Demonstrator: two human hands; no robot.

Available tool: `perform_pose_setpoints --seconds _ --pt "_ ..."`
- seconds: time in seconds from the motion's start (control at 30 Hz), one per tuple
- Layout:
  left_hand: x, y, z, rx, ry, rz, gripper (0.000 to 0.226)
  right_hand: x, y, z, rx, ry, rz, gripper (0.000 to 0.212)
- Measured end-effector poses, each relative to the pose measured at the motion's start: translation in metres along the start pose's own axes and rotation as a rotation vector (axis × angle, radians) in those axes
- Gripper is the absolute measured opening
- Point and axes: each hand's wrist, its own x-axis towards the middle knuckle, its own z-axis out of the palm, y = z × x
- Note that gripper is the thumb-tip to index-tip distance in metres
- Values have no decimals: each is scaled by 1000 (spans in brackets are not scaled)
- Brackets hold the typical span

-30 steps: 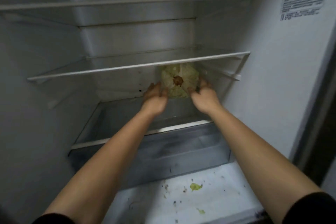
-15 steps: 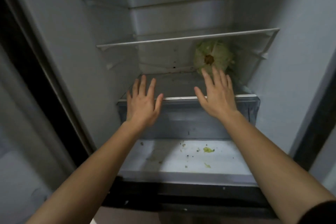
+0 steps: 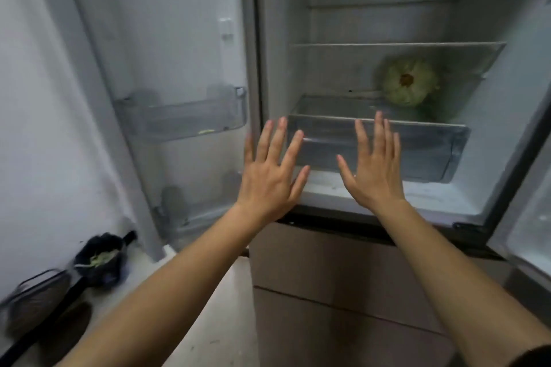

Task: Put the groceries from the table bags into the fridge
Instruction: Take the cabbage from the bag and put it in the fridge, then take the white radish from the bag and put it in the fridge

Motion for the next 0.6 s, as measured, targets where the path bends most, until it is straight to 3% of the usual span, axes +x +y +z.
perform_pose_setpoints --seconds 0.23,0.43,0.6 --pt "-154 -107 -126 162 -30 -42 59 -69 -192 -9 217 68 -166 80" --pt "-305 -239 -258 424 -161 -392 63 -100 -408 -1 559 122 -494 73" --pt "-434 -313 -361 639 -252 -687 66 -134 -596 4 779 20 -674 75"
